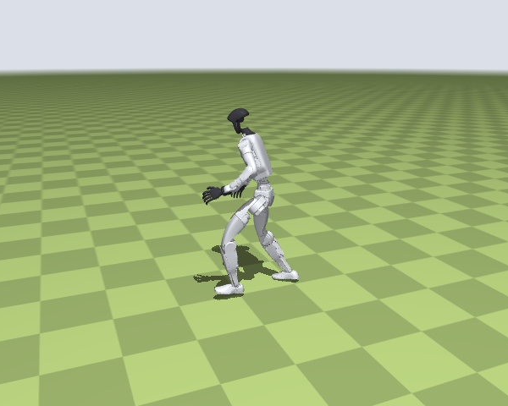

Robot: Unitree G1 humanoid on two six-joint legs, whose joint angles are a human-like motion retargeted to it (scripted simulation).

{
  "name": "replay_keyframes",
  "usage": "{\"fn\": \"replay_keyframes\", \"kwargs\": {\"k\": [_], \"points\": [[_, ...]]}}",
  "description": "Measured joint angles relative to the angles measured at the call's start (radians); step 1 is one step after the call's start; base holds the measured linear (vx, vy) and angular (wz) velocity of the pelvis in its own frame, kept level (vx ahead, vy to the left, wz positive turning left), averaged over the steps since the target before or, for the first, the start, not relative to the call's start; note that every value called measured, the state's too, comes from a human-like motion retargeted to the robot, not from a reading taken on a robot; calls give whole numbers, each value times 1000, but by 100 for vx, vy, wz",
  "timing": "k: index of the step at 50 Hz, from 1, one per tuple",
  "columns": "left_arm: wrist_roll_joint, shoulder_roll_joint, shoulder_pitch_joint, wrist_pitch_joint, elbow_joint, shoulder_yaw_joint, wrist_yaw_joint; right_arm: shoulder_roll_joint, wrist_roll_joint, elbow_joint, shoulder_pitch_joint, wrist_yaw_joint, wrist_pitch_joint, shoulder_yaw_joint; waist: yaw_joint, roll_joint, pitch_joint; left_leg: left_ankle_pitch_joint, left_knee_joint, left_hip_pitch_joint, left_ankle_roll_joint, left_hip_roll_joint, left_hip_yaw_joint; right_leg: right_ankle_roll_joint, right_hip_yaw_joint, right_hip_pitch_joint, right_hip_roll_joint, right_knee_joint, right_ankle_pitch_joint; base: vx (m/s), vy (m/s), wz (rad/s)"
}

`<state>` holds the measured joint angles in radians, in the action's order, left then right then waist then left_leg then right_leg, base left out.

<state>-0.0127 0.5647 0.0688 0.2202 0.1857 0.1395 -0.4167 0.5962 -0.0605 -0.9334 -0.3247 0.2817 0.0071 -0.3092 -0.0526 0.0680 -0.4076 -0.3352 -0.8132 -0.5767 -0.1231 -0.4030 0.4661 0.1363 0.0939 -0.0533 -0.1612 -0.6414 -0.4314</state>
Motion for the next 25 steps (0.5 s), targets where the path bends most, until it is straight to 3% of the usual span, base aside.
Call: {"fn": "replay_keyframes", "kwargs": {"k": [2,4,7,9,11,13,15,17,19,21,23,25], "points": [[-86,82,167,24,-27,-71,-3,-34,-125,69,98,-25,-31,25,-119,-77,147,148,211,32,-15,29,91,34,1,53,-51,179,155,81,31,-56],[-164,151,319,36,-54,-150,-5,-61,-165,127,203,-87,-31,39,-215,-134,270,271,447,106,-39,80,148,60,37,129,-87,351,382,90,44,-22],[-167,249,493,25,-77,-283,23,-62,-98,184,317,-166,-17,38,-322,-131,374,309,700,252,-71,129,128,73,128,230,-99,447,695,92,59,-11],[-137,313,574,13,-77,-372,68,-41,-48,204,368,-183,-22,38,-366,-84,405,254,764,347,-76,126,74,35,190,244,-97,331,728,87,65,9],[-142,367,637,1,-73,-451,115,-20,-25,220,408,-176,-27,50,-384,-47,424,182,777,429,-67,128,20,-1,211,208,-104,117,669,81,62,45],[-166,410,673,0,-55,-507,148,-16,-23,238,436,-148,-35,73,-375,-46,433,134,747,475,-32,154,-33,17,205,136,-131,-107,614,74,53,86],[-172,435,651,-6,-6,-524,117,-31,-30,254,443,-107,-33,104,-333,-45,418,201,762,521,-35,186,-106,19,139,77,-90,-228,569,66,43,134],[-155,446,524,-50,121,-498,60,-79,-54,255,444,-28,-25,150,-283,-78,353,259,650,506,3,236,-188,-7,95,36,-86,-295,427,56,32,176],[-146,418,305,-126,323,-470,29,-151,-103,234,458,65,-15,209,-235,-124,262,187,393,441,22,300,-259,-33,61,0,-99,-313,269,48,26,198],[-139,332,49,-216,549,-481,16,-241,-181,196,485,137,-6,275,-202,-144,176,95,202,424,-8,346,-305,-36,41,-32,-77,-255,178,43,23,179],[-142,222,-123,-281,692,-511,-13,-332,-296,152,514,149,4,322,-165,-168,110,58,167,475,-29,401,-338,-10,-18,-63,-17,-107,189,38,17,155],[-183,128,-192,-289,730,-464,-22,-401,-437,91,513,115,14,337,-108,-209,59,63,207,543,-32,464,-377,31,-135,-84,55,99,330,32,10,152]]}}
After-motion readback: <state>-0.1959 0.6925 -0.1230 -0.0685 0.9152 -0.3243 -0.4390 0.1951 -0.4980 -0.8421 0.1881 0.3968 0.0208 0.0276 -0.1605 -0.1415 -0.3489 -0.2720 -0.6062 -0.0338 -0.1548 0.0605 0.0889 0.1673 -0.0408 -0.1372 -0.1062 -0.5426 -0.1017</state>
